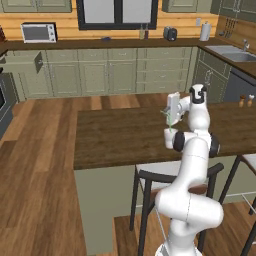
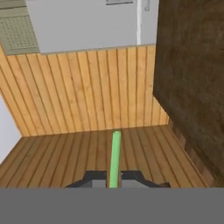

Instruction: Take a straw from the drawer in front and place it inside the glass cup on the dining counter.

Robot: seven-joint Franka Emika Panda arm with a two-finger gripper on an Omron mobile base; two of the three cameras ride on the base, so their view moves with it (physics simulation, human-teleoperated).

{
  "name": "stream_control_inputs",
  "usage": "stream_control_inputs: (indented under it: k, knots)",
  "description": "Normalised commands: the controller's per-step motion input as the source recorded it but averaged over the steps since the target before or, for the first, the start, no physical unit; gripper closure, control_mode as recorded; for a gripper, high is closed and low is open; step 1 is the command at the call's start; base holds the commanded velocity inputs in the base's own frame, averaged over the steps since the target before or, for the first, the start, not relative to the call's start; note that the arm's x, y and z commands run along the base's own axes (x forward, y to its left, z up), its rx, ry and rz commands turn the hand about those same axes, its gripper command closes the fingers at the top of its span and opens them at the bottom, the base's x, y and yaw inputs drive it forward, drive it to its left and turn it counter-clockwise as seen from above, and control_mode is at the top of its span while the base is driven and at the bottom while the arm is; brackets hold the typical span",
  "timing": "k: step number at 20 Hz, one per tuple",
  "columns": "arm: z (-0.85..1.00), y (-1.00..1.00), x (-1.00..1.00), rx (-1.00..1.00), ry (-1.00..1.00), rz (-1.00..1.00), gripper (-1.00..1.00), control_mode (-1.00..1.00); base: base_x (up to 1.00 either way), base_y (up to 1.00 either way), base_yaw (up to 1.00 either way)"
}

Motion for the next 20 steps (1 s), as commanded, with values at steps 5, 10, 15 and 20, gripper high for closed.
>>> stream_control_inputs:
  k: [5,10,15,20]
  knots:
    - [-0.01,0.0,0.04,0.01,-0.01,-0.14,1.0,-1.0,0.0,0.0,0.0]
    - [-0.07,0.0,-0.05,0.01,0.0,-0.13,1.0,-1.0,0.0,0.0,0.0]
    - [0.0,0.07,-0.35,0.0,0.0,-0.16,-1.0,-1.0,0.0,0.0,0.0]
    - [0.0,0.0,-0.6,0.0,0.0,-0.18,-1.0,-1.0,0.0,0.0,0.0]
